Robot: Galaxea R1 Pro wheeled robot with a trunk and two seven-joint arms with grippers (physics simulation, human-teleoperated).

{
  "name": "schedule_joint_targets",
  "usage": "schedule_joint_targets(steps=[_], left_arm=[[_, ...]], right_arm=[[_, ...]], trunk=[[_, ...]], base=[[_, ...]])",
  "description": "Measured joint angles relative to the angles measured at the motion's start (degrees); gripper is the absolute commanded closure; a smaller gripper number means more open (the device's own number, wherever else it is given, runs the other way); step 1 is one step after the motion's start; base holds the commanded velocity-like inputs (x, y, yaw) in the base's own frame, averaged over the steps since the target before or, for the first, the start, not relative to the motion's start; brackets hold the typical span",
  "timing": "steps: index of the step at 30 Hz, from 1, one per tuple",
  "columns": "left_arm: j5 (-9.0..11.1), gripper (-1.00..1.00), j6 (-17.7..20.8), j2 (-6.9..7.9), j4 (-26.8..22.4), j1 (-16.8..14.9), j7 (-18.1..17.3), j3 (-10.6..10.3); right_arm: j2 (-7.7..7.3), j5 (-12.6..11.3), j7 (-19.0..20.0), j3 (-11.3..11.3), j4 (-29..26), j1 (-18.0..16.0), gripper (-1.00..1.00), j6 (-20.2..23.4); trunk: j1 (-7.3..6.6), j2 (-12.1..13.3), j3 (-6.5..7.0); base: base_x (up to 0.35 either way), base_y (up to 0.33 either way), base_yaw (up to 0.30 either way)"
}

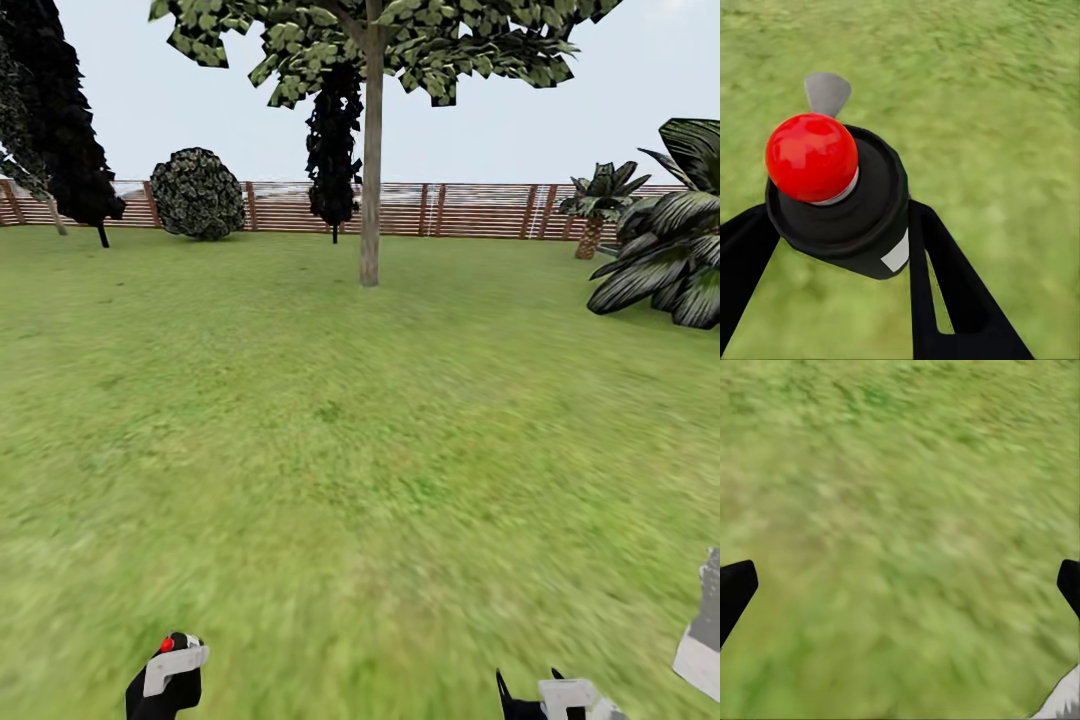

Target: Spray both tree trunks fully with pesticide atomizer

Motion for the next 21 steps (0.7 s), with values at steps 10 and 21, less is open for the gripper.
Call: schedule_joint_targets(steps=[10, 21], left_arm=[[0.00, 1.00, 0.00, -0.08, 0.00, -0.01, -0.05, 0.00], [0.00, 1.00, 0.01, -0.09, 0.00, 0.00, 0.02, 0.00]], right_arm=[[0.00, 0.00, 0.00, 0.00, 0.00, -0.01, -1.00, 0.00], [0.00, 0.00, -0.01, 0.00, -0.02, 0.00, -1.00, 0.00]], trunk=[[0.00, 0.00, 0.00], [0.00, 0.00, 0.00]], base=[[0.338, 0.000, 0.000], [0.338, 0.000, 0.000]])
